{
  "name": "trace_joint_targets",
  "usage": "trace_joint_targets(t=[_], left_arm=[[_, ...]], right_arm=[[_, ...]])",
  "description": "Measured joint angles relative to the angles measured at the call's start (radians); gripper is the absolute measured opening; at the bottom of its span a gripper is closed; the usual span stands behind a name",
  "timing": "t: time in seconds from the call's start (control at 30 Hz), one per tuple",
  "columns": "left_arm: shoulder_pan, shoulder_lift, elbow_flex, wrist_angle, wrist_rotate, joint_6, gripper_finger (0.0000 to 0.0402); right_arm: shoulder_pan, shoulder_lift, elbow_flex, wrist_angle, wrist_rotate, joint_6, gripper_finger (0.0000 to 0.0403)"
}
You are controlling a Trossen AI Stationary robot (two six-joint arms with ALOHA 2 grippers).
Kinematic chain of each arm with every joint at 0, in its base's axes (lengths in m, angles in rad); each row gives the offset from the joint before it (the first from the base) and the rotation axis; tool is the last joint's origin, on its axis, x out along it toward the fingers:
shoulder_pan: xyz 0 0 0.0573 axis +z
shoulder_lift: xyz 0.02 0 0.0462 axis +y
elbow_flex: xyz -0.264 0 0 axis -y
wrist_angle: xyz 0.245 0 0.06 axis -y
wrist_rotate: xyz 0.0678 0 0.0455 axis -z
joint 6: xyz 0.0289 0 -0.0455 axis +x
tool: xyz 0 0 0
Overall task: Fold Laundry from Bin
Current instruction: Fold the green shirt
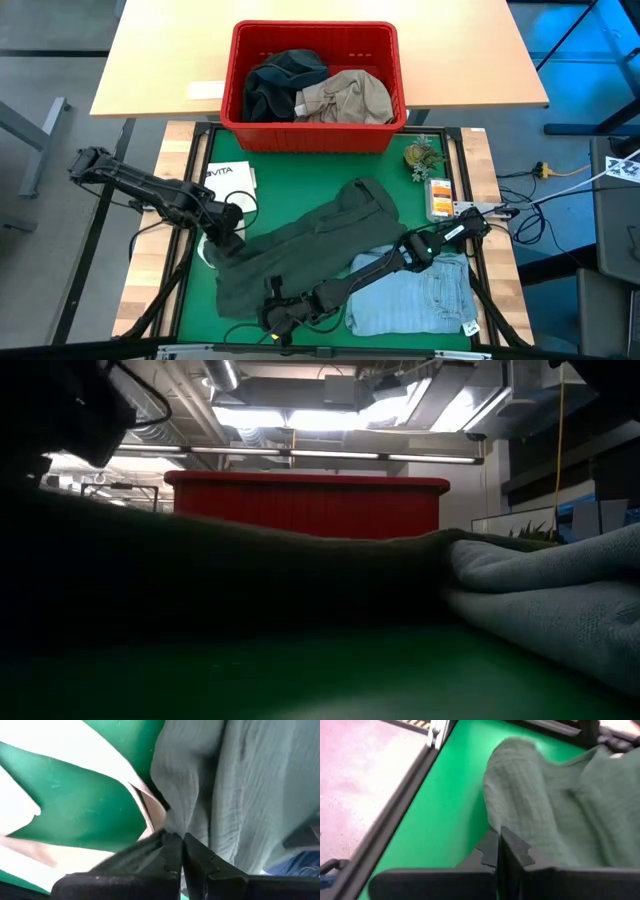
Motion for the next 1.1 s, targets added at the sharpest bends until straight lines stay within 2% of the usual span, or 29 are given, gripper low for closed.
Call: trace_joint_targets(t=[0.33, 0.63, 1.1], left_arm=[[0.006, -0.036, 0.081, 0.016, -0.068, 0.002, 0.0000], [0.006, -0.035, 0.119, 0.101, -0.164, 0.003, 0.0000], [0.006, -0.035, 0.125, 0.400, -0.310, 0.090, 0.0000]], right_arm=[[-0.002, -0.091, 0.001, -0.105, 0.011, 0.000, 0.0003], [-0.026, -0.153, 0.002, -0.218, 0.014, 0.009, 0.0003], [-0.026, -0.216, 0.001, -0.428, 0.050, 0.020, 0.0002]])
